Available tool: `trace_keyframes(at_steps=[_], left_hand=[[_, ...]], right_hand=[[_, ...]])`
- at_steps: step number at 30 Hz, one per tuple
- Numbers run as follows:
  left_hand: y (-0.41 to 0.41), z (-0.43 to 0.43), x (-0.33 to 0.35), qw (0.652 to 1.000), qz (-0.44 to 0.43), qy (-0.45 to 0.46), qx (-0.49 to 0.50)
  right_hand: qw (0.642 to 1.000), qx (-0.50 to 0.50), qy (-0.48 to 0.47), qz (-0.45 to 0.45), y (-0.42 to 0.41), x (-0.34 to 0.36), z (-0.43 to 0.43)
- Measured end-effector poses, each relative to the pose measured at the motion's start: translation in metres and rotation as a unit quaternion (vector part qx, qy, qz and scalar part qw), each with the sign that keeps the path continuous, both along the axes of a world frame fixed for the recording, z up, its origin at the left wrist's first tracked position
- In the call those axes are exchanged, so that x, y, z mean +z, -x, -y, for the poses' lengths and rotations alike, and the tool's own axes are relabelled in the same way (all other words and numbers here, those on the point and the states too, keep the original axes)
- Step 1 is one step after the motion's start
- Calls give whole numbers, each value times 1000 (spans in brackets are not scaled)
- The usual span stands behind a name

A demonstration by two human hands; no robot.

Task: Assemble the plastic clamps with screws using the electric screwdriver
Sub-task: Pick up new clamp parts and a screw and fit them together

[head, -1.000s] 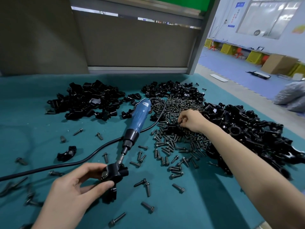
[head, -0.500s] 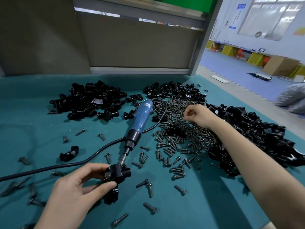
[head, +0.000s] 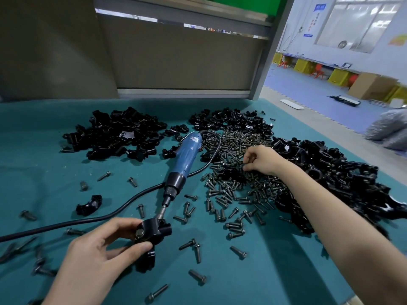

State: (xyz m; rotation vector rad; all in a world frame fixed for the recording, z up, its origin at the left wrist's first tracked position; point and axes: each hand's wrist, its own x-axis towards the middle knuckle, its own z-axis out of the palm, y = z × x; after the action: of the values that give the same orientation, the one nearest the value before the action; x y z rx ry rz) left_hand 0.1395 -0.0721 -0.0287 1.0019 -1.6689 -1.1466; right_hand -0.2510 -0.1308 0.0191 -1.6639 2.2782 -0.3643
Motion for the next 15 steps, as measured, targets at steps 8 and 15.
trace_keyframes(at_steps=[8,15], left_hand=[[1,-1,3,1000,5,-6,-2],[1,-5,9,999,-11,-32,-2]], right_hand=[[996,23,78,-42,-14,-17,15],[968,-5,211,138,-55,23,4]])
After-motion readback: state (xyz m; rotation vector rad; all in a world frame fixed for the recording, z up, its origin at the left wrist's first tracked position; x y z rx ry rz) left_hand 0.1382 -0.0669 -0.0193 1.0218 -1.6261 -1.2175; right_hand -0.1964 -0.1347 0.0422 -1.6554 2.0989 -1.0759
